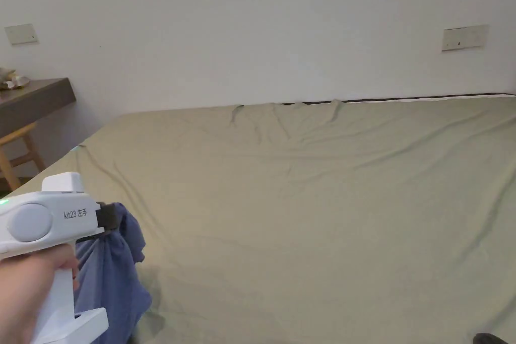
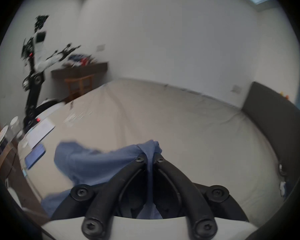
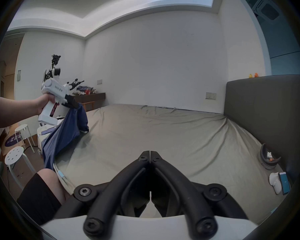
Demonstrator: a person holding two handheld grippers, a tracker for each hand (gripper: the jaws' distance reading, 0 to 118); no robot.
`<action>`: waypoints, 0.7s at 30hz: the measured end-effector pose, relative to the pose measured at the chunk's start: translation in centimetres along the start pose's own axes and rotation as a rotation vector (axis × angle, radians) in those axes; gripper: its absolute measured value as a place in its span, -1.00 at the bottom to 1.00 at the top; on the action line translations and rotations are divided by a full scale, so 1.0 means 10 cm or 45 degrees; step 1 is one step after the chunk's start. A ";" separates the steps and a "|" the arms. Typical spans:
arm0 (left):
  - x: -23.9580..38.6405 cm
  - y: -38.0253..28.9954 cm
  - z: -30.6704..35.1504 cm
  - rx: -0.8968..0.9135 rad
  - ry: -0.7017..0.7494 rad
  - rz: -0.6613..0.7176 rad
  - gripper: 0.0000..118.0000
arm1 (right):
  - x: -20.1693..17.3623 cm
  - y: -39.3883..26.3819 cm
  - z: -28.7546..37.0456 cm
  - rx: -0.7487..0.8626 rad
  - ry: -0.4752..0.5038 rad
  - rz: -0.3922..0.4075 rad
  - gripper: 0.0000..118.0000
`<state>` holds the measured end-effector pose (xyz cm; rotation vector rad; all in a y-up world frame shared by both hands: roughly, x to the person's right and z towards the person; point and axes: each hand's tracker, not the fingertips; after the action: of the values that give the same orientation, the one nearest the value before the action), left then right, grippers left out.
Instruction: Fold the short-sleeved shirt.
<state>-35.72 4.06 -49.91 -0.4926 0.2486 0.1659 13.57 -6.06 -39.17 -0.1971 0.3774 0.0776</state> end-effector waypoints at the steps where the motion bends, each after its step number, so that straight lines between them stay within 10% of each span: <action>1: 0.21 0.09 0.08 0.039 -0.050 -0.031 -0.96 | -0.02 0.00 0.01 0.021 -0.022 0.001 -1.00; 21: 4.58 -1.55 0.06 -0.327 -0.985 -0.430 -0.97 | 0.54 0.03 0.23 0.130 -0.432 -0.247 -1.00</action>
<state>11.61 -4.67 -55.10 -0.6800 -0.6174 0.0484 19.41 -5.09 -39.17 -0.1157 0.0229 -0.0989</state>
